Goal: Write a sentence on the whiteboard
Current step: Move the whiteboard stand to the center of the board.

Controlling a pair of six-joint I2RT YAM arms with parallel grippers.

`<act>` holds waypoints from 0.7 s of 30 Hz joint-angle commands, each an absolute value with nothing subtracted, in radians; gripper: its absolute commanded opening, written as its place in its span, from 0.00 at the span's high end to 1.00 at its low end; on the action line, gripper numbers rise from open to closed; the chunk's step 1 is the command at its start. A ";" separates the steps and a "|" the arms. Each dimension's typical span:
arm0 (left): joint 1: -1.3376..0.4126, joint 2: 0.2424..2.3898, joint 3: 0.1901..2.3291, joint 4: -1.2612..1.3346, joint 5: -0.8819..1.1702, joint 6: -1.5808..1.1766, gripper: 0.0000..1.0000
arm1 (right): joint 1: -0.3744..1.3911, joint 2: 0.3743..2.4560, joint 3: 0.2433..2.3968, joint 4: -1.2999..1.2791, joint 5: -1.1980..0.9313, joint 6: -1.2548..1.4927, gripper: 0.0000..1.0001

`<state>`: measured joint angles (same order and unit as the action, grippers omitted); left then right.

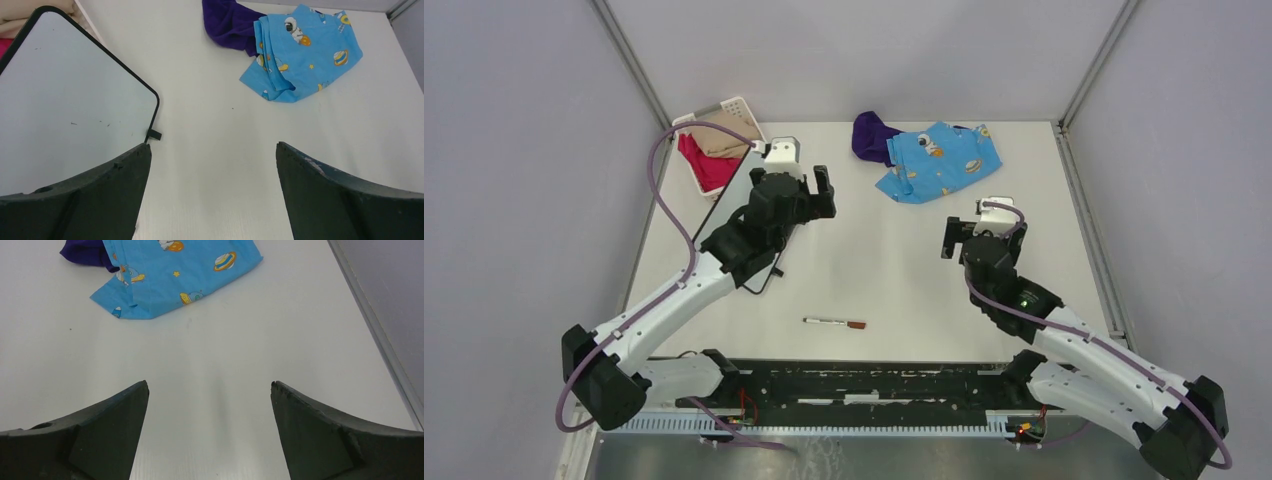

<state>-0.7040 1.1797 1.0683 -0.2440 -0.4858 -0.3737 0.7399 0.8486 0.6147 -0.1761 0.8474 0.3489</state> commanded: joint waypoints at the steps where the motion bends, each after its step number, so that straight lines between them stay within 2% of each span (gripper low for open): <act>1: -0.708 1.100 1.050 -0.173 -0.452 -0.318 0.00 | 0.746 0.791 0.568 -0.046 0.839 0.247 0.02; 8: -0.707 0.995 0.979 -0.099 -0.385 -0.265 0.00 | 0.744 0.714 0.501 0.072 0.723 0.123 0.02; 11: -0.708 0.975 0.966 -0.088 -0.394 -0.257 0.00 | 0.745 0.714 0.521 0.048 0.575 0.063 0.02; 17: -0.709 0.935 0.954 -0.084 -0.465 -0.253 0.00 | 0.748 0.742 0.497 0.088 0.276 0.038 0.10; 21: -0.707 0.902 0.945 -0.082 -0.524 -0.258 0.00 | 0.795 0.833 0.480 0.138 0.189 0.046 0.14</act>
